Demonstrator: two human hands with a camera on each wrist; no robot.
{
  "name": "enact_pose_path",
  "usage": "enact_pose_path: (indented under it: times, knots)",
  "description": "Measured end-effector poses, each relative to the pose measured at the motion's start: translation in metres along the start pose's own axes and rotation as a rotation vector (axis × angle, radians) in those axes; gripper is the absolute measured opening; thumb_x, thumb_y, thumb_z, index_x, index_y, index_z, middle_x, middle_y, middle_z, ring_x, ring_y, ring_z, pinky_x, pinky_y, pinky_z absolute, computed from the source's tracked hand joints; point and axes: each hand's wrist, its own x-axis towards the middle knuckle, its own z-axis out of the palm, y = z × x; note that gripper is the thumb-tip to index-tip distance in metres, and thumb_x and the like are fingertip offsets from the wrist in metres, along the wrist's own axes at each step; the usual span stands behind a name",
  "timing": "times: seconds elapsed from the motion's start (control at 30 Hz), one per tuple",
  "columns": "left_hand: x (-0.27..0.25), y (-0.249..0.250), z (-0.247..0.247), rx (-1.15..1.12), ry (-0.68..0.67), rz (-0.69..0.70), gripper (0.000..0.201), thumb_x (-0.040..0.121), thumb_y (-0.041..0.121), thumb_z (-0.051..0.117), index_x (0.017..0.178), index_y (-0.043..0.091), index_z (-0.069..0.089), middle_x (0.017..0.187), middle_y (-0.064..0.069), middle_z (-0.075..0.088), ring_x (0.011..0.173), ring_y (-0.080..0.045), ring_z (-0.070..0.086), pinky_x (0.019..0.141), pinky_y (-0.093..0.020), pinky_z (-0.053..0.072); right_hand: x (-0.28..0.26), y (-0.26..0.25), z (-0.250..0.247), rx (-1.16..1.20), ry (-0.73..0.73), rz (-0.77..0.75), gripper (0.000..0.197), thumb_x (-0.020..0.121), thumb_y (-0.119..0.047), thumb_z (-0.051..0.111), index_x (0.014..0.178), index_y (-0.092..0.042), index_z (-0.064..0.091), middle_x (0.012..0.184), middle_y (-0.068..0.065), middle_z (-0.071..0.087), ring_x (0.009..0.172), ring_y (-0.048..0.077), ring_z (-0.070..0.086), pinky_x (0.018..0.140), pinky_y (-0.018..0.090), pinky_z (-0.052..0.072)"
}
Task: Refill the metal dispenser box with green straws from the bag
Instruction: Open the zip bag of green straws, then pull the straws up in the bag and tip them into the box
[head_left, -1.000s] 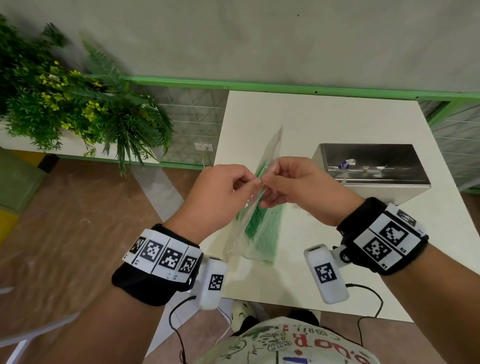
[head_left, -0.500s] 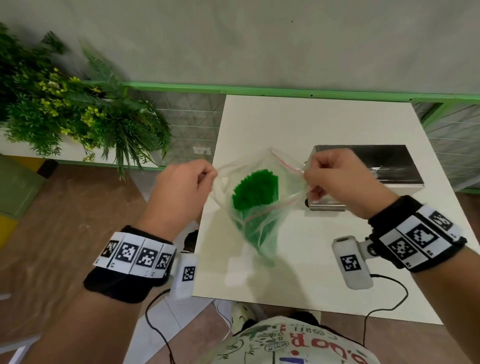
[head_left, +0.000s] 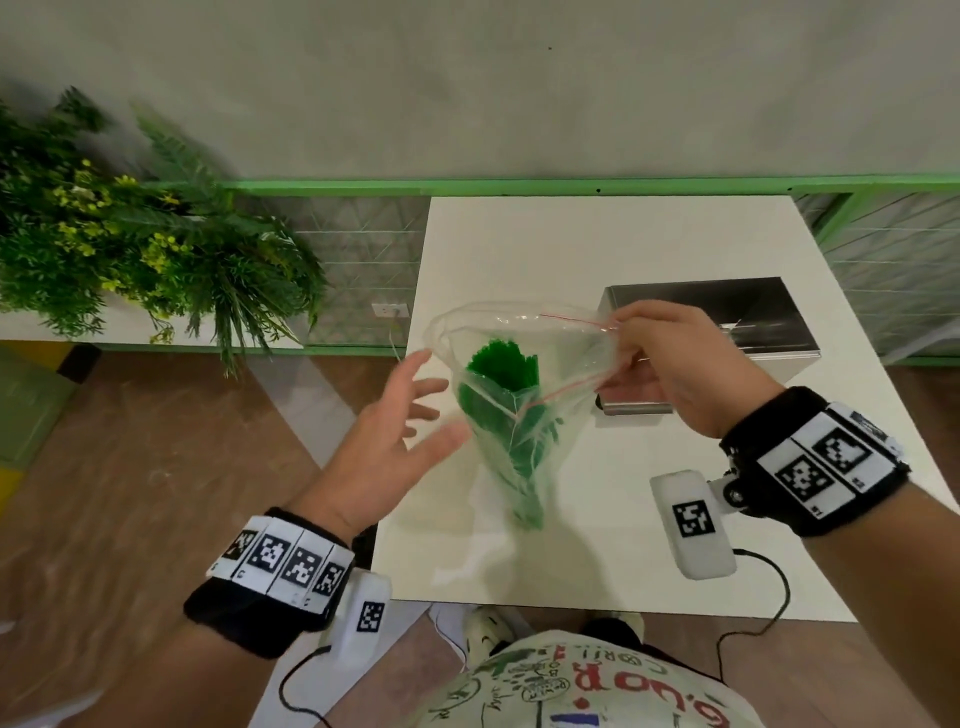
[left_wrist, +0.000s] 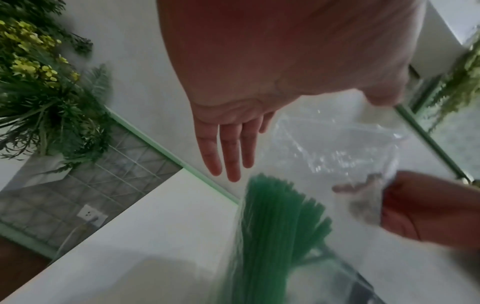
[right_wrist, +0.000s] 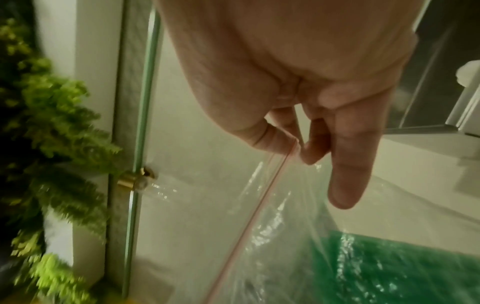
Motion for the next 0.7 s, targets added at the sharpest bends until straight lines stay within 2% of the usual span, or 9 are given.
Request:
enact_pose_path:
  times: [0.07,0.13,0.27,0.33,0.43,0.5,0.57,0.63,0.7]
  knots:
    - [-0.005,-0.004,0.011,0.107,-0.130,-0.082,0.138,0.051,0.093,0.066,0.160,0.041,0.001,0.155,0.018,0.041,0.124,-0.002,0.055,0.107,-0.042,0.050,0.000,0.001,-0.005,0.034,-0.053,0.050,0.024,0.092,-0.004,0.050,0.108,0.000,0.067,0.090,0.022,0.056,0.073,0.039,0.069,0.082,0.057,0.060]
    - [-0.007,-0.002,0.027,0.168,-0.224,-0.123,0.147,0.042,0.087,0.079,0.157,0.048,-0.005,0.157,0.023,0.036,0.129,-0.003,0.052,0.110,-0.039,0.047,-0.001,0.001,-0.008,-0.010,-0.110,0.068,0.027,0.092,-0.014,0.057,0.110,0.001,0.069,0.093,0.022,0.060,0.076,0.036,0.071,0.088,0.057,0.057]
    - [0.012,-0.007,0.056,0.003,-0.121,-0.141,0.134,0.062,0.052,0.093,0.156,0.051,-0.004,0.133,0.031,0.054,0.121,0.005,0.056,0.110,-0.032,0.046,-0.010,0.004,-0.014,-0.076,-0.332,0.017,0.038,0.078,-0.014,0.057,0.110,0.002,0.071,0.097,0.016,0.073,0.090,0.031,0.072,0.093,0.046,0.057]
    - [0.025,-0.014,0.063,-0.148,0.022,-0.203,0.116,0.075,0.028,0.086,0.157,0.046,0.005,0.126,0.017,0.064,0.105,-0.003,0.067,0.097,-0.034,0.057,-0.011,0.011,-0.020,-0.145,-0.406,-0.003,0.041,0.077,-0.001,0.053,0.114,0.001,0.069,0.099,0.021,0.074,0.090,0.033,0.072,0.090,0.045,0.057]
    - [0.039,-0.013,0.061,-0.202,0.115,-0.166,0.064,0.087,-0.006,0.068,0.137,0.032,0.052,0.102,0.006,0.068,0.075,-0.015,0.061,0.068,-0.024,0.053,-0.004,0.027,-0.032,-0.497,-0.268,-0.126,0.057,0.076,0.006,0.064,0.129,-0.014,0.059,0.090,0.009,0.071,0.079,0.022,0.070,0.078,0.037,0.059]
    - [0.046,-0.008,0.059,-0.228,0.102,-0.075,0.054,0.084,-0.017,0.065,0.114,0.028,0.065,0.099,-0.001,0.068,0.079,-0.021,0.058,0.070,-0.033,0.051,0.001,0.042,-0.037,-0.798,-0.206,-0.175,0.081,0.076,-0.002,0.075,0.142,-0.033,0.041,0.101,-0.002,0.066,0.088,0.019,0.067,0.079,0.036,0.059]
    - [0.050,-0.001,0.060,-0.289,0.089,-0.044,0.050,0.079,-0.025,0.066,0.098,0.021,0.068,0.094,0.003,0.071,0.082,-0.022,0.061,0.077,-0.033,0.054,-0.002,0.059,-0.031,-0.919,-0.274,-0.179,0.109,0.066,-0.019,0.089,0.151,-0.038,0.023,0.125,-0.005,0.054,0.108,0.020,0.061,0.093,0.040,0.056]
    - [0.053,0.010,0.063,-0.348,0.055,-0.043,0.045,0.079,-0.027,0.064,0.093,0.016,0.068,0.085,0.008,0.073,0.080,-0.012,0.066,0.075,-0.019,0.057,-0.005,0.077,-0.018,-0.850,-0.370,-0.281,0.108,0.058,-0.027,0.095,0.147,-0.031,0.033,0.135,-0.007,0.051,0.121,0.013,0.056,0.102,0.031,0.050]
    - [0.057,0.018,0.071,-0.407,0.013,-0.057,0.035,0.085,-0.021,0.060,0.097,0.011,0.066,0.084,0.002,0.073,0.080,-0.013,0.069,0.070,-0.018,0.056,-0.008,0.085,-0.001,-0.580,-0.424,-0.323,0.086,0.062,-0.011,0.094,0.135,-0.019,0.049,0.124,-0.013,0.061,0.112,-0.002,0.061,0.091,0.015,0.051]
